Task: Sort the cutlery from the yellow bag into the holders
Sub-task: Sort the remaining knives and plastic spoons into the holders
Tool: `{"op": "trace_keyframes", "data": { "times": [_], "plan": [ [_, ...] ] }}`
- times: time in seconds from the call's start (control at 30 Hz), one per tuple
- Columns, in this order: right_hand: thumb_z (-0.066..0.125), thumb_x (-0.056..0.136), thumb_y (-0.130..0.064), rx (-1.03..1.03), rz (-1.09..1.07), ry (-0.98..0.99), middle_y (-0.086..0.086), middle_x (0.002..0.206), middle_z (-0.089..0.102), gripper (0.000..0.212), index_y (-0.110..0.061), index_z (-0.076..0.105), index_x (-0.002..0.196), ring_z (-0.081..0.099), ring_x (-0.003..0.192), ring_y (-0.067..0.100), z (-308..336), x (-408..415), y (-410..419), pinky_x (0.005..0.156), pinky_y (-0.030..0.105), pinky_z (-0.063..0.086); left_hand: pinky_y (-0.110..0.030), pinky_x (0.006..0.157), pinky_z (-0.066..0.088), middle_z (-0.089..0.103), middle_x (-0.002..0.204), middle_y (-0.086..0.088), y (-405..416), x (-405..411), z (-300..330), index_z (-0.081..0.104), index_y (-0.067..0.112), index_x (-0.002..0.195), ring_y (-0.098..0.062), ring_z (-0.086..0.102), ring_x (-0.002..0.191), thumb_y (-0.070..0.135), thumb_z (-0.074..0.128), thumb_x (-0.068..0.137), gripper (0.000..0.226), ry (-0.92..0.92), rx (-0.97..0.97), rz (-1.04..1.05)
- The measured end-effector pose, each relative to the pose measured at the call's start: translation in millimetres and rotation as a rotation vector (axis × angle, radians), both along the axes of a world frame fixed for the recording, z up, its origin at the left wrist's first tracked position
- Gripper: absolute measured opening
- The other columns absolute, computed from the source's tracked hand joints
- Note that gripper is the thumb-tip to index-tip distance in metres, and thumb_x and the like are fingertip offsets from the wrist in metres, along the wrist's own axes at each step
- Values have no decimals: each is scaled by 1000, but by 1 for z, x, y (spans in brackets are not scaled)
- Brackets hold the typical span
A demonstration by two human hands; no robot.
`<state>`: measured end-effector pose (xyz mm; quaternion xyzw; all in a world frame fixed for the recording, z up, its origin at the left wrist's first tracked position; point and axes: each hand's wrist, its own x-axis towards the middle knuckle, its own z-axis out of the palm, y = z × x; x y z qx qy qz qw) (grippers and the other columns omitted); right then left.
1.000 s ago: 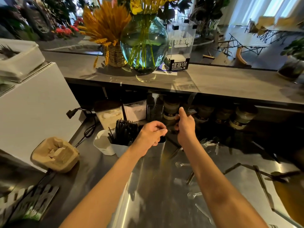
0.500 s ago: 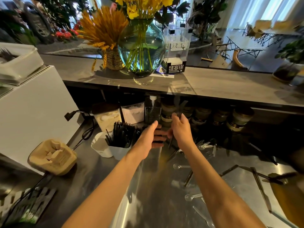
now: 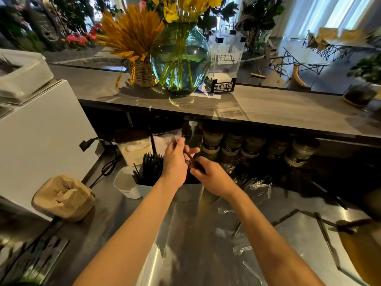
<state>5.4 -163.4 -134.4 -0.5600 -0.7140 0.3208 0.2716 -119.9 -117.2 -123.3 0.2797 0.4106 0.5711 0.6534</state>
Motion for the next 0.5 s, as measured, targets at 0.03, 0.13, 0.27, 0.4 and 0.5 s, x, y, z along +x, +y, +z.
{"op": "trace_keyframes", "data": {
  "times": [0.03,0.13,0.27,0.4,0.5],
  "plan": [
    [57,101,-26,-5,11,15,-1,84,64,15,-16,62,111,55,67,8,1,1,-1,61,24,43,-35,81,55,47,65,-2,1,-4,0,56,6,105,-17,65,62,20,46,106,17,-55,-12,25],
    [58,102,-26,-126,27,176,-7,70,59,18,-14,67,113,51,56,1,2,5,-3,54,16,39,-32,71,55,44,60,0,6,-16,2,56,10,85,-11,46,50,27,48,105,27,-253,-30,111],
    [55,103,-20,-278,-107,549,3,64,55,20,-7,70,105,40,49,11,-2,4,-2,43,20,30,-31,71,54,50,63,1,14,-29,9,55,13,77,-11,50,56,35,53,101,32,-377,-43,144],
    [48,104,-12,-490,-247,1006,6,71,56,24,4,64,114,40,52,7,-1,0,7,43,15,29,-35,77,51,45,61,1,17,-36,11,51,14,69,-13,48,56,38,50,102,41,-403,-27,153],
    [50,101,-6,-636,-371,1206,9,75,58,18,5,62,109,46,55,7,0,-6,15,43,13,35,-36,75,46,40,60,-1,15,-41,9,45,14,65,-16,45,59,42,44,102,46,-375,12,108]
  ]
}}
